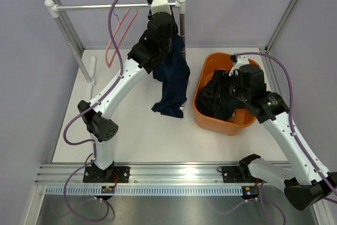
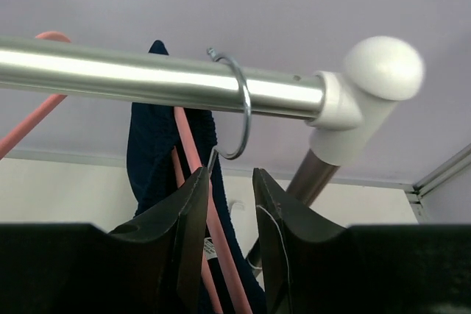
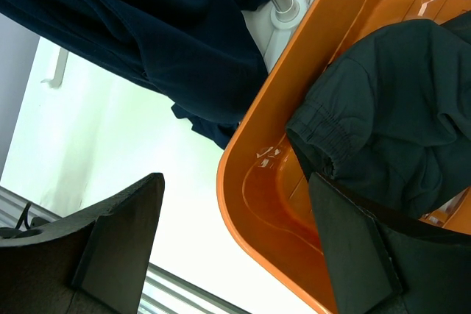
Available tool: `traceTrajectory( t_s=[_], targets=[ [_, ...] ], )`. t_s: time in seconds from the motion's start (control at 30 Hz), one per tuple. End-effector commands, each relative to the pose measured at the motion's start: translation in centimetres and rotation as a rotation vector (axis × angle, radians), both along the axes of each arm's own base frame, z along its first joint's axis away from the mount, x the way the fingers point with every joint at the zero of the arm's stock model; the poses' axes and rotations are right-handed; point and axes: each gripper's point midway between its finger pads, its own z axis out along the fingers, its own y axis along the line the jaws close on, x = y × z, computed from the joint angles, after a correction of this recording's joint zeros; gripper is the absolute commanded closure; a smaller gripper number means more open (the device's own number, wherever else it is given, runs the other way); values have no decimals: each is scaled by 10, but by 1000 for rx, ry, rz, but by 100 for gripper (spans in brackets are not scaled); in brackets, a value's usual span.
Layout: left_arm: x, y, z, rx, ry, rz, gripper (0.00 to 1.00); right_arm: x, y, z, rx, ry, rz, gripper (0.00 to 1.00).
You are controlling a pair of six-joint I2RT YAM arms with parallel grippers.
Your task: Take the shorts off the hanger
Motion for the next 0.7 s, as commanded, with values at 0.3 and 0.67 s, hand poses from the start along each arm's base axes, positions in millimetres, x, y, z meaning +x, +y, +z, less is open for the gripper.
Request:
traceTrajectory(
  t_s=[0.3, 0.67],
  targets=[
    [26, 14, 1, -50, -21, 44, 61, 5, 2, 6, -12, -34, 9, 12],
    [41, 21, -7, -58, 1, 20, 60, 6, 3, 2, -14, -25, 8, 12]
  ],
)
